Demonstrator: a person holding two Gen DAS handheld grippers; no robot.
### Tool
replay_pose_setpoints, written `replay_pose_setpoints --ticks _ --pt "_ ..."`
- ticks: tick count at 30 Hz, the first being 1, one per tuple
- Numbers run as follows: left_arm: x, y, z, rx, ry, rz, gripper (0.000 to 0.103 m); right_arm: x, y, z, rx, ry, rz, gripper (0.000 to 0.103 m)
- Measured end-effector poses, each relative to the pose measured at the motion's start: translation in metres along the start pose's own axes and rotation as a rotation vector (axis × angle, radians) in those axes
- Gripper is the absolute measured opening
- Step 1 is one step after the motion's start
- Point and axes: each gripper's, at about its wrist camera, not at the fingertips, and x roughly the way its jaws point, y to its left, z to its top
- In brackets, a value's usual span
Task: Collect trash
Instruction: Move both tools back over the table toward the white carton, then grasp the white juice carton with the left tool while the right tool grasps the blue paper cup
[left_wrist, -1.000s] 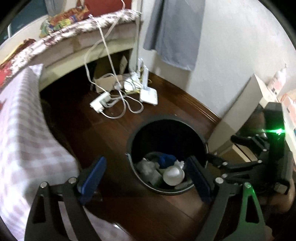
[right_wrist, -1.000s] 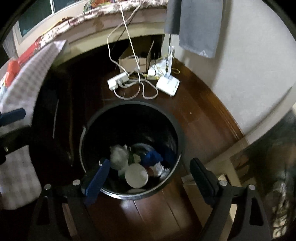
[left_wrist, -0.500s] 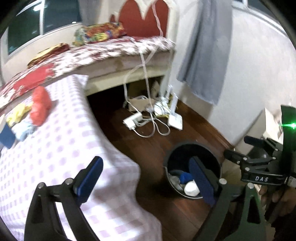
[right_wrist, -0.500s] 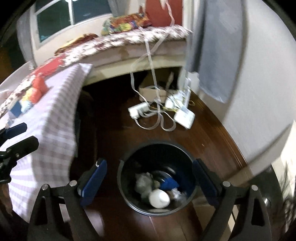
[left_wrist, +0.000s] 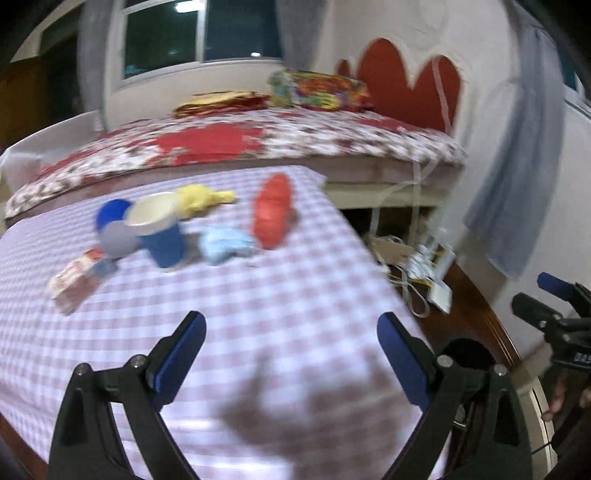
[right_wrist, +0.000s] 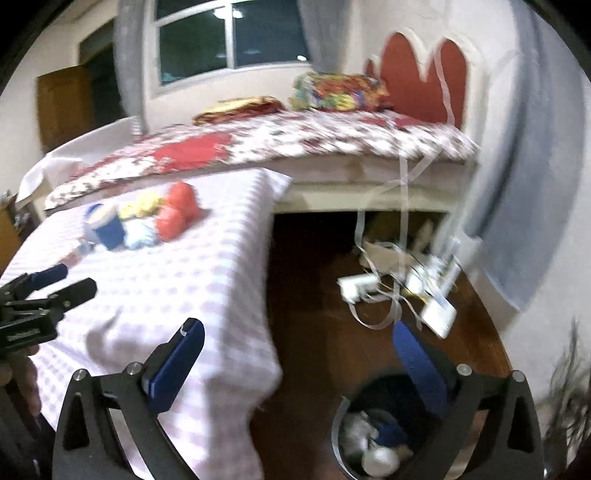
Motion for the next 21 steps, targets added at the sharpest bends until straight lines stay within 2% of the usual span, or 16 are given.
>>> replay_pose_setpoints --ticks 3,8,12,21 --pt "-0.003 0.028 0.001 -0.039 -0.016 0.038 0.095 0.009 0.034 0.016 -0.047 -0.028 0.028 0.103" --pt "-0.011 0.074 -0.002 -0.072 -0.037 0.107 0.095 0.027 0.082 0.038 -0.092 -0.019 0.026 0.103" --pt "-0.016 0.116 -0.008 -0.090 -0.048 0.167 0.095 0.043 0.116 0.052 -0.085 0.011 0.093 0.103" --pt "-0.004 0.203 -0.016 -0.129 -0.038 0.307 0.095 0.081 0.205 0.069 -0.207 0.012 0.191 0.103"
